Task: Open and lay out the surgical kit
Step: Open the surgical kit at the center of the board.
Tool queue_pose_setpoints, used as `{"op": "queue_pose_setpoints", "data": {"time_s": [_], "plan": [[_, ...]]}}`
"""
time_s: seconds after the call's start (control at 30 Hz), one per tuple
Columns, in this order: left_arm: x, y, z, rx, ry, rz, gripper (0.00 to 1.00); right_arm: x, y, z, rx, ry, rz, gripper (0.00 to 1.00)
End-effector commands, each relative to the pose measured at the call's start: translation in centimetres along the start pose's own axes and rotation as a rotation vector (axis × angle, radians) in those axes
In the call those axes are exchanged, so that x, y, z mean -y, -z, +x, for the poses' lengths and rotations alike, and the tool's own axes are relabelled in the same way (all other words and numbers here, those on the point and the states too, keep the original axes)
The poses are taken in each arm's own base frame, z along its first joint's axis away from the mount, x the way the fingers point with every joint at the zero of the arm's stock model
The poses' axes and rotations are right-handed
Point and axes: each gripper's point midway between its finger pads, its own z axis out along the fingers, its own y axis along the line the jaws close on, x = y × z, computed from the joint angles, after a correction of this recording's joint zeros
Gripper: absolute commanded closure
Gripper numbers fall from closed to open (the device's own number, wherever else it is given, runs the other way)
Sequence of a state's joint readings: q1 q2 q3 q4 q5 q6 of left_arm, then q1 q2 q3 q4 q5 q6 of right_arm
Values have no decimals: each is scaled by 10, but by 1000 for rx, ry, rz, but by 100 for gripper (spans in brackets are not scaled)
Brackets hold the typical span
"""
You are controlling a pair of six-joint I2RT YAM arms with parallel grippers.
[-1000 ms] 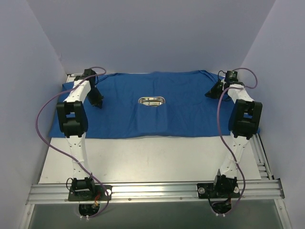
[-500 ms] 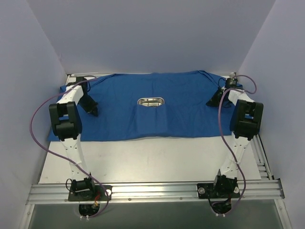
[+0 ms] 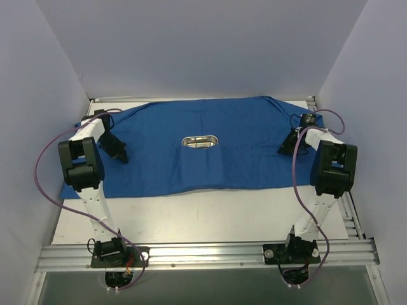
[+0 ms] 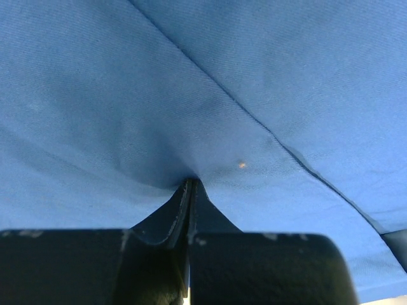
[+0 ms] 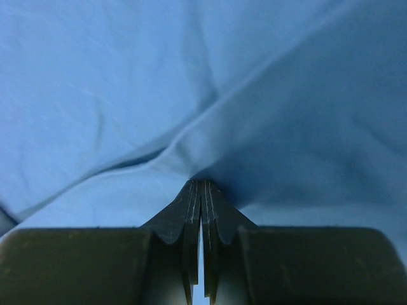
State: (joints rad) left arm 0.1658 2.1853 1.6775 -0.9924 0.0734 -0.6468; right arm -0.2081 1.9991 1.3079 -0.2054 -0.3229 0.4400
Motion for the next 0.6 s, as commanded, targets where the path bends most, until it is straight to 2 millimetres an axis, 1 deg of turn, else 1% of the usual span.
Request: {"op": "queue_pose_setpoints", "data": {"time_s": [0.0, 0.03, 0.07, 0.1, 0.13, 0.17, 0.23, 0.33, 0.47, 0.53, 0.57], "plan": [[-73, -30, 46, -180, -23, -265, 98, 69, 18, 69, -201, -25, 275, 100], [-75, -29, 48, -188, -28, -270, 98, 72, 22, 72, -205, -35, 287, 100], [-77, -30, 51, -194, -36, -272, 98, 82, 24, 82, -227, -43, 314, 100], [-78, -29, 51, -197, -39, -271, 98, 85, 28, 84, -223, -48, 321, 100], [-79, -29, 52, -197, -44, -274, 98, 93, 32, 87, -229, -63, 336, 100], [-80, -29, 52, -198, -48, -276, 98, 101, 35, 96, -248, -76, 357, 100], [-82, -28, 53, -203, -46, -283, 98, 115, 45, 98, -241, -100, 390, 100], [-84, -29, 58, -218, -50, -285, 98, 124, 56, 109, -261, -114, 401, 100], [-92, -26, 67, -233, -67, -298, 98, 123, 71, 120, -264, -99, 391, 100], [-90, -19, 68, -222, -75, -277, 98, 108, 78, 108, -214, -68, 315, 100], [-87, -15, 68, -217, -90, -255, 98, 102, 82, 96, -178, -50, 298, 100]]}}
